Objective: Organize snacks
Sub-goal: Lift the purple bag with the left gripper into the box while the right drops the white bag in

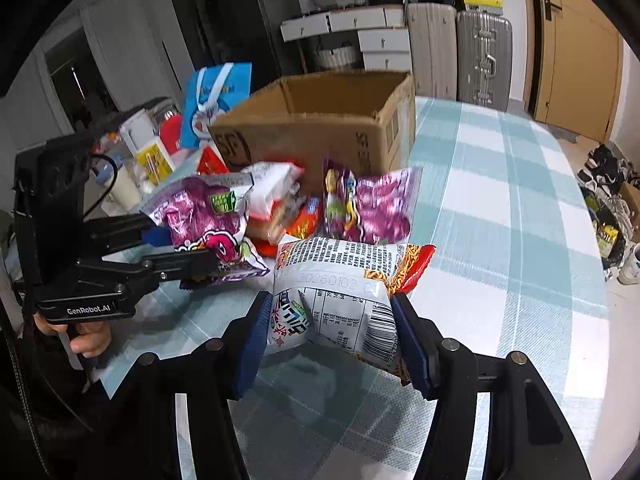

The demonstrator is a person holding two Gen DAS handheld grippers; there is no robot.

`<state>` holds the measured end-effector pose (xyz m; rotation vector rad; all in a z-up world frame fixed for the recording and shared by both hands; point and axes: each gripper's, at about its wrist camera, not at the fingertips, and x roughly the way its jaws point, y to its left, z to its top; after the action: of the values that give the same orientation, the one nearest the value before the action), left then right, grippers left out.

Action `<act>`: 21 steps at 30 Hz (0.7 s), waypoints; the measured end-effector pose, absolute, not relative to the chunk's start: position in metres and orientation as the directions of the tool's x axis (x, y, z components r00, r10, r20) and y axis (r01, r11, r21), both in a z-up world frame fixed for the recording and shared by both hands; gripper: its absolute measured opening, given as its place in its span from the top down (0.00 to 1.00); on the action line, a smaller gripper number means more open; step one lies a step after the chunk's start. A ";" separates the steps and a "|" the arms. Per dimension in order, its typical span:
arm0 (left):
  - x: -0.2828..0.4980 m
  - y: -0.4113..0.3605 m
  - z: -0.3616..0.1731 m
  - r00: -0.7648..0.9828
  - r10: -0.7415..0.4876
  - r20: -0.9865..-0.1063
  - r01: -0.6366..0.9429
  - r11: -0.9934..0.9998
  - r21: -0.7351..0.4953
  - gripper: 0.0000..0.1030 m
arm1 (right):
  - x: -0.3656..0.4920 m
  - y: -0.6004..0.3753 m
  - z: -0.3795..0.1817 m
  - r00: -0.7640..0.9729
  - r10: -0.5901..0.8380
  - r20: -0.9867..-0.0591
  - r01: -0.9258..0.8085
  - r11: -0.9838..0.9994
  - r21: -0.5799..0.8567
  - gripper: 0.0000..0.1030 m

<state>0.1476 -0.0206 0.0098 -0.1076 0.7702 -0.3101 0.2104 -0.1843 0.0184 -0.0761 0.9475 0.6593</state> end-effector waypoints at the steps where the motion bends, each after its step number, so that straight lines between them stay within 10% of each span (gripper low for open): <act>1: 0.147 -0.019 0.012 0.680 -0.314 -0.662 0.234 0.949 -0.210 0.64 | 0.210 -0.186 0.022 0.412 0.498 -0.763 -0.557 0.801 0.222 0.41; 21: 0.107 0.034 0.088 0.791 -0.220 -0.571 0.137 0.973 -0.185 0.64 | 0.200 -0.204 0.071 0.562 0.543 -0.624 -0.514 0.820 0.251 0.41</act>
<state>0.1066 0.0344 0.0878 -0.1365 0.6300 -0.1925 0.2002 -0.2044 0.0705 0.0416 0.7497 0.6223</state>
